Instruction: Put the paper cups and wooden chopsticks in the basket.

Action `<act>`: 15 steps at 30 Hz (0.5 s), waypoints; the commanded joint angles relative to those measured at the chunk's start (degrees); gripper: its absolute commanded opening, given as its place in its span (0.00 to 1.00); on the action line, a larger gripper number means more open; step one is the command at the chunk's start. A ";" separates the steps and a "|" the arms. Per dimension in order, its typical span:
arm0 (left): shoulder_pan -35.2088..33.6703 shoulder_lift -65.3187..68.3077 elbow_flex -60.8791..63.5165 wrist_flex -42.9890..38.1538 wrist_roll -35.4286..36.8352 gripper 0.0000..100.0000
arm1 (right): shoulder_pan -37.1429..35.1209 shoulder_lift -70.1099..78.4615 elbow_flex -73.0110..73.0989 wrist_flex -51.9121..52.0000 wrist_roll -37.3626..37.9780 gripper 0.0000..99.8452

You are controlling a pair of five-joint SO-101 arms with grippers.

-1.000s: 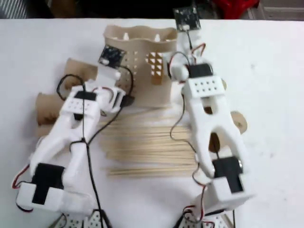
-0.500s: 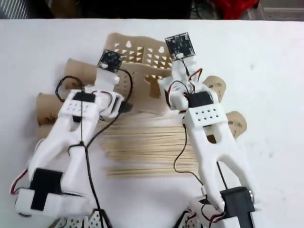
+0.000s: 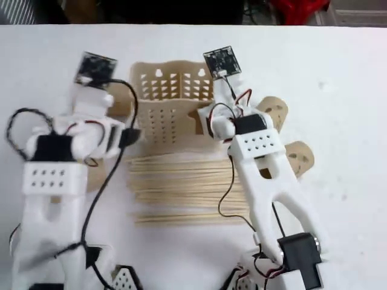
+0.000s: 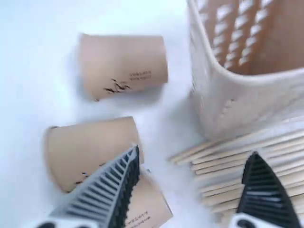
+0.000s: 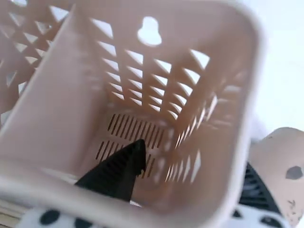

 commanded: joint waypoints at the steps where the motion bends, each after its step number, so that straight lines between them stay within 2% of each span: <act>1: -1.80 -3.91 -8.44 3.34 3.52 0.34 | -0.04 -4.79 -2.55 1.54 0.79 0.24; 4: -1.36 -3.91 -12.40 2.20 8.35 0.34 | -0.04 -7.34 -2.64 -0.84 0.79 0.24; 8: -1.36 -2.15 -17.23 -4.22 12.66 0.34 | 0.13 -8.57 -2.37 -1.71 0.79 0.24; 15: 0.31 21.58 -29.54 -5.98 12.75 0.34 | 0.04 -8.48 -2.20 -1.63 0.79 0.24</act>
